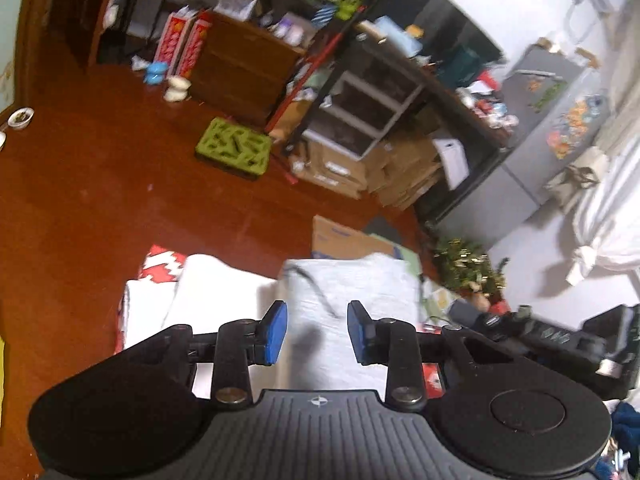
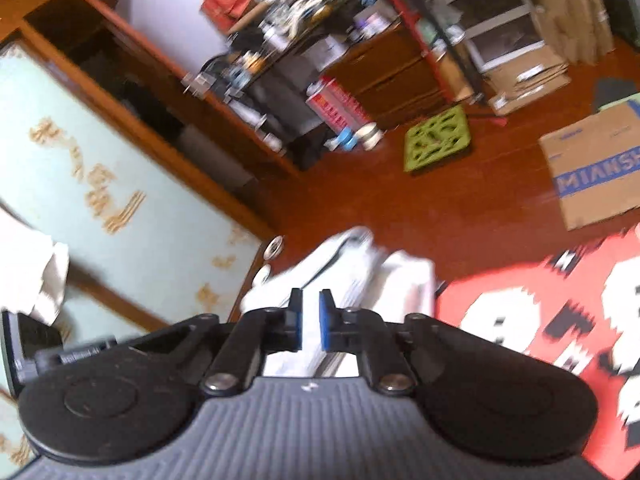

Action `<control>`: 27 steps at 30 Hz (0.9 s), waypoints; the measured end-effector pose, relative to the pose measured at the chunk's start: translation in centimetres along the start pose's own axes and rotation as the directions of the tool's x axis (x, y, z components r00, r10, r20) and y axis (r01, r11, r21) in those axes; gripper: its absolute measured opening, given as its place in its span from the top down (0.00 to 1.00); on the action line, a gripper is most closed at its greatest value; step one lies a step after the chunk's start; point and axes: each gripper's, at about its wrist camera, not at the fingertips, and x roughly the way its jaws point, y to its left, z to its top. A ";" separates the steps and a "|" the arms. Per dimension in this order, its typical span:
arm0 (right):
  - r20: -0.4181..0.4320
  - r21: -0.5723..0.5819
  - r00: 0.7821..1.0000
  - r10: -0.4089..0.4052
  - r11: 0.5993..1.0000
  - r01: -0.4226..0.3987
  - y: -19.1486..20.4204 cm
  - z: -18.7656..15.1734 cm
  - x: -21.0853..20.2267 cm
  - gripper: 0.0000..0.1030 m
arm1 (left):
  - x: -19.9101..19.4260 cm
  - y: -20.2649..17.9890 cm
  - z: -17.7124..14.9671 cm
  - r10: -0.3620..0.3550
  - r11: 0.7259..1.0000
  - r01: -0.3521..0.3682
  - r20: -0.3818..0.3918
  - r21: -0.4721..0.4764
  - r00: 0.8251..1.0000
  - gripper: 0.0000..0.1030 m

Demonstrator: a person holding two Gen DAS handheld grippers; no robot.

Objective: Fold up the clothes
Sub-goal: 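Lift the grey strip with both grippers and carry it onto the white clothes stack, then lower the grey strip onto the stack and open both grippers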

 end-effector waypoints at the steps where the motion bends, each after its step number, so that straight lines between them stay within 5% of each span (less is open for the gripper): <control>1: -0.009 -0.013 1.000 0.003 1.000 -0.003 0.5 -0.4 0.1 0.97 | -0.3 -0.8 -0.1 -0.018 1.000 0.018 0.001 0.011 1.000 0.74; 5: -0.053 -0.003 0.998 -0.019 1.000 0.019 1.9 -2.5 1.8 0.97 | 0.7 -3.5 -0.8 -0.022 0.998 0.023 -0.020 0.064 1.000 0.79; 10: -0.107 -0.027 0.992 -0.073 0.997 0.071 2.5 -5.4 2.8 0.98 | 3.8 -3.4 -2.8 0.026 0.998 -0.017 -0.142 0.068 0.990 0.89; 27: -0.208 -0.099 0.977 -0.036 0.995 0.015 5.8 -10.4 -1.1 0.96 | -1.3 -1.6 -8.1 0.033 0.984 0.000 -0.181 0.178 0.983 0.91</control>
